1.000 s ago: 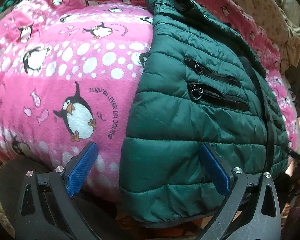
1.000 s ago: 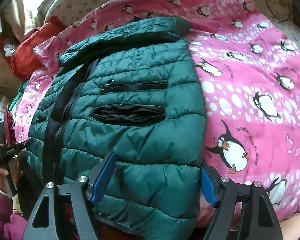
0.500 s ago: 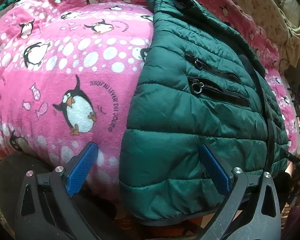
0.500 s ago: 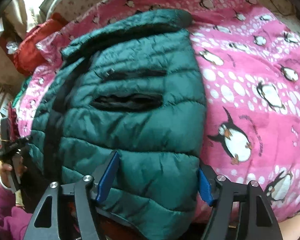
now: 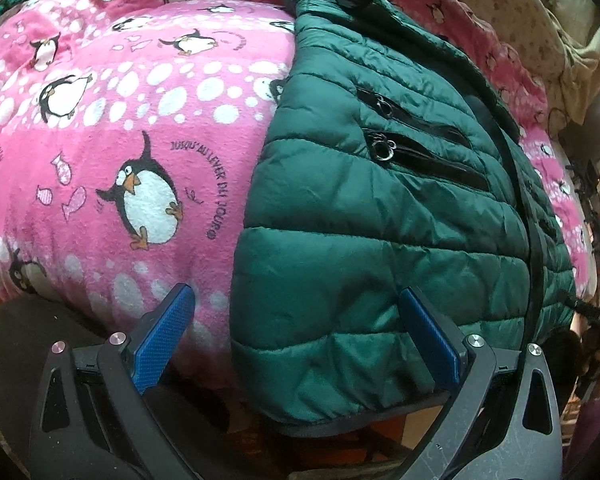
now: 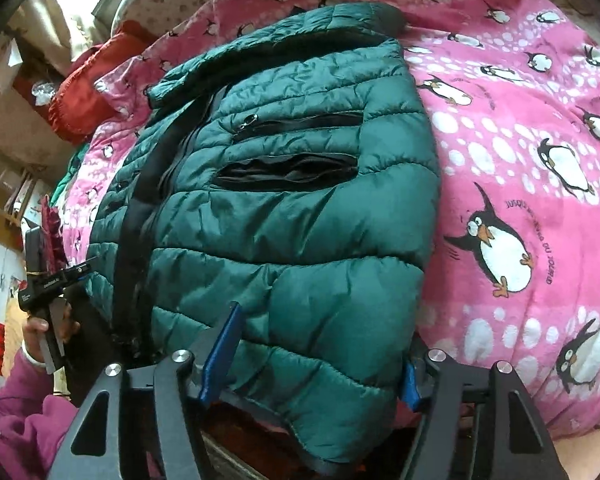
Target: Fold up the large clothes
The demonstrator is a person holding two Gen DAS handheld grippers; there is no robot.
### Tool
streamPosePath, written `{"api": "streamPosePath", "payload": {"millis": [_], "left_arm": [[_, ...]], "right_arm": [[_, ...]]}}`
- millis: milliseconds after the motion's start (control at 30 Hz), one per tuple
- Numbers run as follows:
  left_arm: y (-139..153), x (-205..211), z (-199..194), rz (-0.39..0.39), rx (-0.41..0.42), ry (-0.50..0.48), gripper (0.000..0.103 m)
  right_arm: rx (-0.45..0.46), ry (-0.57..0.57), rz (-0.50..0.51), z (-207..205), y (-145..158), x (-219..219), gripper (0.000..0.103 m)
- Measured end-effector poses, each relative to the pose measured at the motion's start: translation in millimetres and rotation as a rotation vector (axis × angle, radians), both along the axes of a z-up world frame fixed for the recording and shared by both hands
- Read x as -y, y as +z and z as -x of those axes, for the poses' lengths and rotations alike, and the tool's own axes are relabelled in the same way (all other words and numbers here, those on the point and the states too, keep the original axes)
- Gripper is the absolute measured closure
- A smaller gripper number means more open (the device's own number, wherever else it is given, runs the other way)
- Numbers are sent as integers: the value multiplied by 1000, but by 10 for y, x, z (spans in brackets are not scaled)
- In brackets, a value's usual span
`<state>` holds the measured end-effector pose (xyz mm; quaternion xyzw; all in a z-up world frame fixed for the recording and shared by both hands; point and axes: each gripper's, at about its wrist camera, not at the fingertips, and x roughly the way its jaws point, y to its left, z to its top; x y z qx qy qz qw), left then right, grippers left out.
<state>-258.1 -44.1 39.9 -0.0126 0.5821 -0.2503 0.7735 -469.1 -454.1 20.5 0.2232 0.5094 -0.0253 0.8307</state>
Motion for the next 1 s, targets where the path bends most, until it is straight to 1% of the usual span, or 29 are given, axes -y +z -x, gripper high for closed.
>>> {"api": "streamPosePath", "payload": {"millis": [133,200,300,367,433,500,600,667,700,733,800,833,867,900,933,967,1000], "left_arm": [[-2,11,13,-6,13,11,1],[-2,12,11,-4,10,9,1],[8,12,25,-4,14,-3,1],[34,21,67,-6,20,-31,8],[71,35,101,4,18,-57,15],[86,36,106,25,11,-71,16],[58,40,99,28,15,-51,15],[45,62,106,24,25,-36,15],[44,73,111,20,30,-33,14],[40,90,110,15,34,-34,13],[49,116,126,-2,44,-56,14],[63,121,125,-2,48,-63,24],[92,113,125,8,52,-66,46],[134,101,122,33,47,-75,58],[173,102,122,46,46,-76,71],[223,97,117,55,56,-73,80],[267,95,115,65,65,-75,84]], "right_arm": [[-23,-5,-6,-45,-118,-14,36],[-14,-6,-9,-40,-134,-10,33],[-6,-21,-1,-33,-133,-30,33],[-6,-21,9,-34,-109,-55,39],[0,2,31,-33,-35,-91,56],[4,28,35,-37,29,-111,59],[-2,24,28,-48,-2,-99,59],[-12,3,12,-53,-94,-86,57],[-13,-5,-1,-50,-129,-71,51],[-6,-14,-20,-45,-163,-62,47],[5,-18,-17,-31,-173,-64,46],[6,-17,-10,-25,-162,-68,49],[14,-17,-7,-13,-136,-72,53],[24,-17,-6,-1,-106,-77,63],[40,-17,-1,17,-52,-76,71],[48,-15,0,19,-20,-70,73],[62,-14,-1,30,38,-60,77]]}}
